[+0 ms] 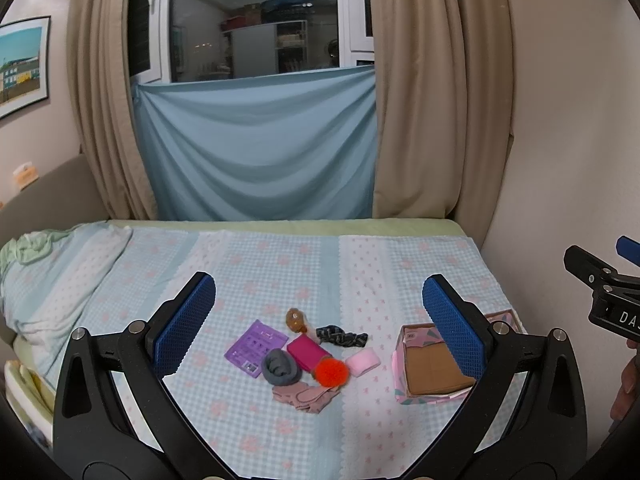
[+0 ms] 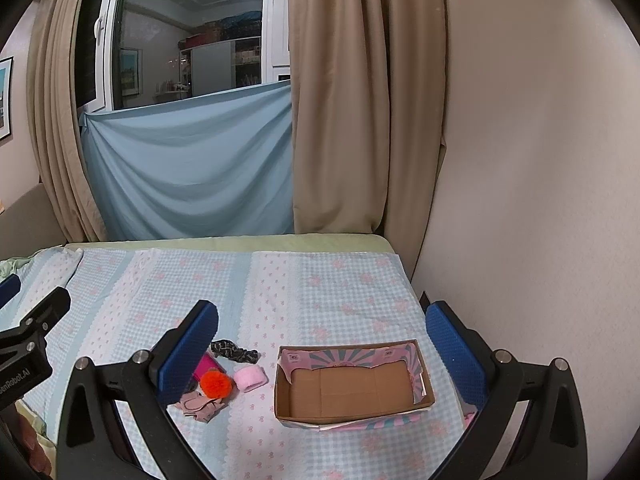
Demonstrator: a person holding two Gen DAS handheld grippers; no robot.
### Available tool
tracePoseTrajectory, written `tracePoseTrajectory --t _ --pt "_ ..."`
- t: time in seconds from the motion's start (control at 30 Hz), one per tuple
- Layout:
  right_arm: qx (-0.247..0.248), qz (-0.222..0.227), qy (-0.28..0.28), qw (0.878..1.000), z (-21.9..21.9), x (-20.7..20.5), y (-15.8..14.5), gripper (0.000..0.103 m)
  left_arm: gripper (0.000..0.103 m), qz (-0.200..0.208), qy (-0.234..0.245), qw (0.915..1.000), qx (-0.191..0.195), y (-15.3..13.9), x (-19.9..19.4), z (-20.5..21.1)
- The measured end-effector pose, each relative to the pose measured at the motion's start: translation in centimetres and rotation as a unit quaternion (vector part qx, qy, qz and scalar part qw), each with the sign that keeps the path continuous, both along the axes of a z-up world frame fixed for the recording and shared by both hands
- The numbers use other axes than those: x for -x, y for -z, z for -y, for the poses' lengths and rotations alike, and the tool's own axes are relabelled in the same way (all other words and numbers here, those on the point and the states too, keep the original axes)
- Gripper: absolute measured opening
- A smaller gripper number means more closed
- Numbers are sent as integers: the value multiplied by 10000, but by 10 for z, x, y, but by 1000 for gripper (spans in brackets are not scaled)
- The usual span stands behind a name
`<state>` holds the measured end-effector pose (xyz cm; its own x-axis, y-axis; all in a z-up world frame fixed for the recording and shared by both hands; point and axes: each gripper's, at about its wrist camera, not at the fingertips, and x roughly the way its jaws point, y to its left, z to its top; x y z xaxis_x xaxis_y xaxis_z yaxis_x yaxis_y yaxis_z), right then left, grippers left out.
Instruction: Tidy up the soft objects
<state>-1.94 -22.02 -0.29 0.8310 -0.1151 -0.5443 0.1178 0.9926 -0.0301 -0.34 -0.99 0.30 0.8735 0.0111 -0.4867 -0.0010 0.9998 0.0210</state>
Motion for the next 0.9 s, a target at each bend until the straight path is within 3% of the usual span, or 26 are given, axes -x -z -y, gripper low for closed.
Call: tracePoseTrajectory --t 0.63,0.9 --pt "54 -69 -38 10000 -11 -6 1 103 103 -111 61 9999 53 4 -5 -9" --pt "-33 -277 -255 9993 -40 -23 24 103 103 -575 134 9982 120 29 -27 -48"
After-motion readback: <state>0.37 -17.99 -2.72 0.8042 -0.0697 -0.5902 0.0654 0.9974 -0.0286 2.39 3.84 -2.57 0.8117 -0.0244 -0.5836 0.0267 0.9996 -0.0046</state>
